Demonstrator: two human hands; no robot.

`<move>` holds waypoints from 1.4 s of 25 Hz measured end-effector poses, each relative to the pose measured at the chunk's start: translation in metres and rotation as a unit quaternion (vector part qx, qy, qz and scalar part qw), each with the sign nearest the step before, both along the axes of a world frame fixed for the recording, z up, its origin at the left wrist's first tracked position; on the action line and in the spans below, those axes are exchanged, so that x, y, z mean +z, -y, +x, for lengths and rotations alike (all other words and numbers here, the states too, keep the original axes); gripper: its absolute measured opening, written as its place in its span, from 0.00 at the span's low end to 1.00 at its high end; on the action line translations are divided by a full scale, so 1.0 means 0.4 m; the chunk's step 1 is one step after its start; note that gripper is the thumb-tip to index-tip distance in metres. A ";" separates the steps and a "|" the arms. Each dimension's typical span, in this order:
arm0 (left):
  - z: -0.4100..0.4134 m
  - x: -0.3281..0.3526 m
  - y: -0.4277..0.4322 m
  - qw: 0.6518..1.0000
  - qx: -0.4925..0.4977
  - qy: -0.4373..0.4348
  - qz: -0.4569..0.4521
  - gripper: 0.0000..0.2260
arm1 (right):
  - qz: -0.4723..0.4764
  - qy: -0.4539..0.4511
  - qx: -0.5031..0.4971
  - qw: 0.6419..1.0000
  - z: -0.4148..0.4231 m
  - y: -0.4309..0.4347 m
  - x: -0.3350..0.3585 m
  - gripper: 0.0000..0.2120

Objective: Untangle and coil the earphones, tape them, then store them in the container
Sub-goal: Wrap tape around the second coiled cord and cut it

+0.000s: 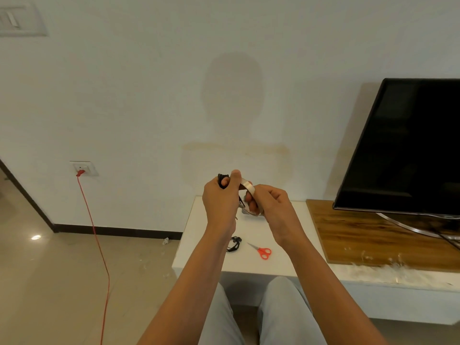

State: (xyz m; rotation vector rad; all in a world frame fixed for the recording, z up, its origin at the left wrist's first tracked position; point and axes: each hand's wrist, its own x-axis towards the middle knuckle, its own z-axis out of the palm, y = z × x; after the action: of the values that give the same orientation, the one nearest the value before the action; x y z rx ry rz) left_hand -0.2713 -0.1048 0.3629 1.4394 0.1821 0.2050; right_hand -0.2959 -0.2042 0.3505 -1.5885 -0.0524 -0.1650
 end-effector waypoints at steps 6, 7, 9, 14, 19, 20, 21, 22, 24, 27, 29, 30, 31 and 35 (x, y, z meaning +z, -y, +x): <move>-0.033 0.021 -0.017 0.998 -0.064 0.007 -0.005 0.20 | 0.025 -0.014 0.005 1.000 -0.037 0.002 0.054 0.16; -0.038 0.028 -0.021 0.998 -0.064 0.003 -0.021 0.17 | 0.037 -0.009 0.021 0.999 -0.046 0.000 0.061 0.16; -0.051 0.051 -0.027 0.996 -0.066 -0.004 -0.055 0.12 | 0.051 0.006 0.053 0.997 -0.065 -0.003 0.075 0.18; -0.069 0.082 -0.036 0.992 -0.079 -0.014 -0.093 0.17 | 0.047 0.040 0.084 0.995 -0.079 -0.005 0.084 0.20; -0.086 0.094 -0.040 0.993 -0.101 -0.001 -0.053 0.13 | 0.040 0.048 0.027 0.998 -0.077 -0.009 0.085 0.16; -0.090 0.096 -0.041 0.993 -0.107 0.002 -0.047 0.17 | 0.035 0.049 0.019 0.998 -0.076 -0.008 0.086 0.16; -0.092 0.095 -0.042 0.993 -0.112 0.003 -0.039 0.21 | 0.035 0.050 0.015 0.998 -0.077 -0.008 0.087 0.15; -0.093 0.094 -0.042 0.993 -0.116 0.004 -0.036 0.22 | 0.037 0.054 0.014 0.998 -0.075 -0.006 0.087 0.15; -0.098 0.095 -0.039 0.992 -0.116 0.012 -0.041 0.14 | 0.041 0.065 0.028 0.997 -0.074 -0.001 0.084 0.15; -0.104 0.104 -0.039 0.991 -0.112 0.018 -0.072 0.07 | 0.019 0.092 0.076 0.993 -0.074 0.006 0.078 0.14; -0.101 0.106 -0.041 0.987 -0.120 0.011 -0.107 0.07 | -0.012 0.102 0.070 0.992 -0.077 0.008 0.078 0.14; -0.099 0.106 -0.043 0.986 -0.122 0.003 -0.115 0.08 | -0.026 0.102 0.051 0.993 -0.078 0.009 0.078 0.14; -0.096 0.105 -0.045 0.985 -0.122 -0.002 -0.120 0.08 | -0.039 0.099 0.029 0.994 -0.078 0.007 0.077 0.14; -0.095 0.091 -0.055 0.985 -0.138 0.020 -0.099 0.09 | -0.043 0.092 -0.023 0.995 -0.078 0.002 0.076 0.13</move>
State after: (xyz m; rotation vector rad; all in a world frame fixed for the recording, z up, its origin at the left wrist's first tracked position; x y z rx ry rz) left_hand -0.3093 -0.0829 0.3993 1.2454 -0.0315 -0.0115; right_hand -0.3269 -0.2048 0.3810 -1.6584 -0.1680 -0.3478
